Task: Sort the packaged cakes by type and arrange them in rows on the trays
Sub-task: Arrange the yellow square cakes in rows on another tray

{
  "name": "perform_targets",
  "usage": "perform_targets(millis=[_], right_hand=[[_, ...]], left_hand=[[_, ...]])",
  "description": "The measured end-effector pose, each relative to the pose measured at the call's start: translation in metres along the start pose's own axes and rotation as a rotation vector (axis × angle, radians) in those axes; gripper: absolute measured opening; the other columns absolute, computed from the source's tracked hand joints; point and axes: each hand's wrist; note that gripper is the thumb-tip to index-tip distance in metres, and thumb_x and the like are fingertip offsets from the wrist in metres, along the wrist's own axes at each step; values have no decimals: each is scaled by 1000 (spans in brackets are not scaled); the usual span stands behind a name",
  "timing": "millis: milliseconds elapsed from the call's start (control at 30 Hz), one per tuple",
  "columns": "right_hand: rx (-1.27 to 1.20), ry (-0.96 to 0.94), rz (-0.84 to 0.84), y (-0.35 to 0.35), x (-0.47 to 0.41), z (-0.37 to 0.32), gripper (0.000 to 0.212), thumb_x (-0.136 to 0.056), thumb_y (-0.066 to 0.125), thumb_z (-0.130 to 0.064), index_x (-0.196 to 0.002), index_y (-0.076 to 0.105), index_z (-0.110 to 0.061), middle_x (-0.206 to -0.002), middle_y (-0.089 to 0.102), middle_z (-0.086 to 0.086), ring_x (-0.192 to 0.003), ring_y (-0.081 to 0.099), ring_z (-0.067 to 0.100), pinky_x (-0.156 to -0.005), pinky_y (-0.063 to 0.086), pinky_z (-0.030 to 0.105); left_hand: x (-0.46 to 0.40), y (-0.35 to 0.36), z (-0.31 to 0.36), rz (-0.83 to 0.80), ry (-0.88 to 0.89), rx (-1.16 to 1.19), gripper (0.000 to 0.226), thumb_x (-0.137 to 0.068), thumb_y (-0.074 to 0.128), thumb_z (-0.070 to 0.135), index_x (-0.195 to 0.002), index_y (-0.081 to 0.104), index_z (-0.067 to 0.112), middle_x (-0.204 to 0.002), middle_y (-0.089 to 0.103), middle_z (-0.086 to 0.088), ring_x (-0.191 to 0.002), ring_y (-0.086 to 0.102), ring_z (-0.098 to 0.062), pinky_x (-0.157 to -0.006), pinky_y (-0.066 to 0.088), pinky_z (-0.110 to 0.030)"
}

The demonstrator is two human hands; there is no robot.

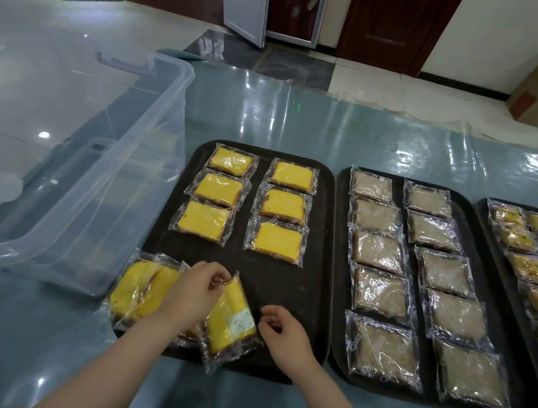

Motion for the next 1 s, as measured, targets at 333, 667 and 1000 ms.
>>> perform_targets(millis=[333, 667, 1000], right_hand=[[-131, 73, -42, -9, 20, -7, 23, -96, 60, -42, -105, 70, -23, -90, 66, -12, -89, 61, 5, -85, 46, 22], [-603, 176, 38, -6, 32, -7, 15, -95, 64, -14, -101, 63, 0, -95, 69, 13, -89, 69, 23, -80, 60, 35], [-809, 99, 97, -15, 43, -28, 17, -96, 62, -9, -110, 55, -1, -92, 66, 13, -84, 66, 23, -76, 59, 35]], left_hand=[[14, 8, -5, 52, -158, 404, 14, -96, 59, 13, -102, 66, 24, -98, 64, 5, -92, 61, -10, -69, 44, -17], [31, 19, 4, 57, 66, 108, 30, -98, 57, 22, -127, 55, 27, -115, 50, 17, -102, 54, 2, -87, 47, -14], [54, 43, 29, -207, 212, -58, 62, -100, 39, 54, -155, 23, 32, -163, 16, 10, -149, 12, -7, -120, 20, -29]])
Point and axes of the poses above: each hand's wrist, its own x-axis away from the middle knuckle, its own y-axis out of the palm, z = x × y
